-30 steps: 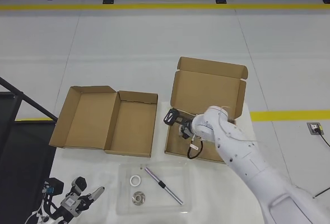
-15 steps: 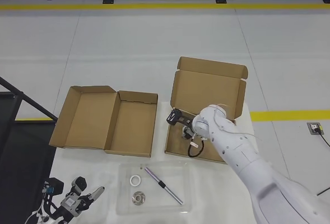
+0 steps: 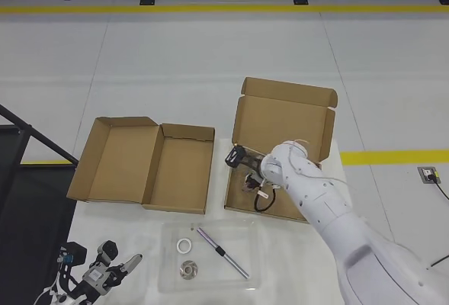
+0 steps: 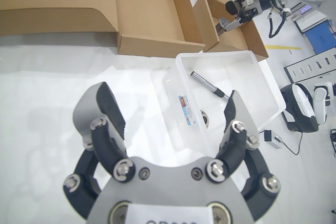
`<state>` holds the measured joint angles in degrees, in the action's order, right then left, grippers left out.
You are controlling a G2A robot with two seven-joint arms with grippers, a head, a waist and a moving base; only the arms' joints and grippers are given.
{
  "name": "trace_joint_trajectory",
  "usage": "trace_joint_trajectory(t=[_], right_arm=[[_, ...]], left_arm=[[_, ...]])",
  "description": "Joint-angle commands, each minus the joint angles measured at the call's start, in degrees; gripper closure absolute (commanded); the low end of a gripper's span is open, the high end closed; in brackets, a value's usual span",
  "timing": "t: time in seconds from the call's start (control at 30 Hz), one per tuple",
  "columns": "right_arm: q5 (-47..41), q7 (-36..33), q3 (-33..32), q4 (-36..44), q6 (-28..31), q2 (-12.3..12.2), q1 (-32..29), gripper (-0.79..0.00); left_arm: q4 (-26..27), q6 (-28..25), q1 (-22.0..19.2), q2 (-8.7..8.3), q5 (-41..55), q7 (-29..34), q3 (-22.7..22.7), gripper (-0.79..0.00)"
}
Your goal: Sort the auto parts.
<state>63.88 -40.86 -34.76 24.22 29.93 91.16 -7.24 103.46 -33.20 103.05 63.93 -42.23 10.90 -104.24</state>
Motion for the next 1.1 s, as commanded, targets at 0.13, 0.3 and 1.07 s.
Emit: trace_joint_trajectory(t=[0.13, 0.3, 1.07], right_arm=[[3.50, 6.14, -1.15, 7.59, 3.38, -2.29, -2.03, -0.711], [8.39, 5.40, -4.33, 23.51, -0.11, -6.10, -8.94, -0.754], [20.84, -8.64, -20.28, 75.52, 1.02, -15.93, -39.53, -0.785]], left_arm=[[0.00, 0.00, 0.00, 0.00, 0.00, 0.00, 0.00, -0.785], [0.00, 0.00, 0.00, 0.00, 0.00, 0.00, 0.00, -0.785], [0.00, 0.00, 0.00, 0.00, 0.00, 0.00, 0.00, -0.785]])
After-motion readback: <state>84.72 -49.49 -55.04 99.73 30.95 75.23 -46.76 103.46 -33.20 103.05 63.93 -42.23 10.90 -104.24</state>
